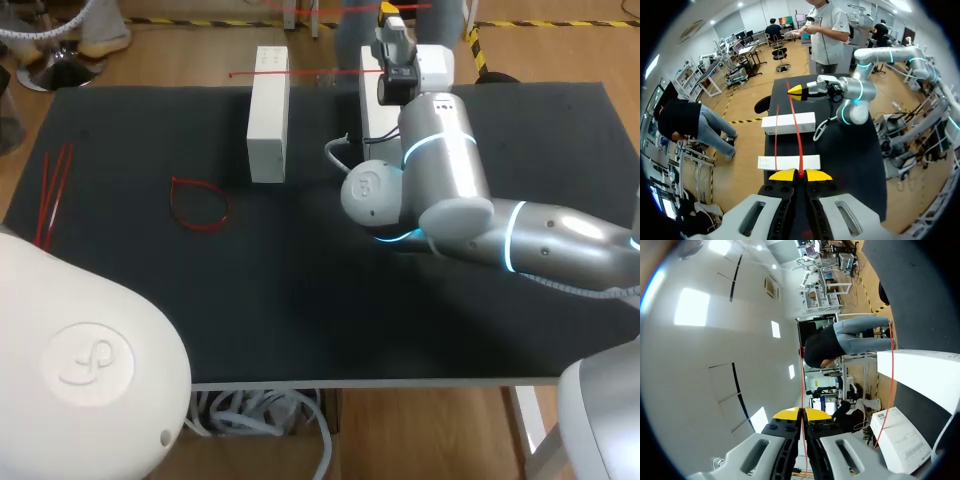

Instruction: Grab the tape and strap the tape.

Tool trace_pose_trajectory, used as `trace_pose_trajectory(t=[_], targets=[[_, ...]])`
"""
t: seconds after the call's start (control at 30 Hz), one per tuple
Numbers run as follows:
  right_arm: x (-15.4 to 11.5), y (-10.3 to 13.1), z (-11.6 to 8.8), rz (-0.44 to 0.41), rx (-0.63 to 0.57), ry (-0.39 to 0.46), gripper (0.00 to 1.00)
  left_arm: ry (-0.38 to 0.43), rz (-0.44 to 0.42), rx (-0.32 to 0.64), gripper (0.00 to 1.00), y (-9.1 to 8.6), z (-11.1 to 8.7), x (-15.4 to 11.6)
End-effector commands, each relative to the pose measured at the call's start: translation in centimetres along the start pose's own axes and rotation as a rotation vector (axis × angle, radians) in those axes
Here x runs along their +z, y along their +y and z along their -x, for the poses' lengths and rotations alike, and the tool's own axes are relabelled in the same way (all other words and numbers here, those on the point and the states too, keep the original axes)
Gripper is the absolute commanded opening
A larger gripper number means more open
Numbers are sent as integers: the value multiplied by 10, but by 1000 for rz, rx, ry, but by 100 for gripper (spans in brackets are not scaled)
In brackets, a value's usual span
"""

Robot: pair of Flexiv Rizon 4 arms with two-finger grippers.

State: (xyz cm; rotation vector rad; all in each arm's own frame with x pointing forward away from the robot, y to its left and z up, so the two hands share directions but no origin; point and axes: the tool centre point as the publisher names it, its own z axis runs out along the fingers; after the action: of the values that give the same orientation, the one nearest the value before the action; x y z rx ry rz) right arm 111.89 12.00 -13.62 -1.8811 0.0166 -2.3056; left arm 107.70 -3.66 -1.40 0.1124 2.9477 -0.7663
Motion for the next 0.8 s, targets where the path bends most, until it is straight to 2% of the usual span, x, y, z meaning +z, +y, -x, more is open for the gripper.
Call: trace_pose_trajectory(t=[0.03,0.8], targets=[[-1,4,-2,-12,-5,-2,0,21,28,2,0,-7,6,3],[-4,3,0,-28,-22,12,0,36,93,51,0,-22,4,10]])
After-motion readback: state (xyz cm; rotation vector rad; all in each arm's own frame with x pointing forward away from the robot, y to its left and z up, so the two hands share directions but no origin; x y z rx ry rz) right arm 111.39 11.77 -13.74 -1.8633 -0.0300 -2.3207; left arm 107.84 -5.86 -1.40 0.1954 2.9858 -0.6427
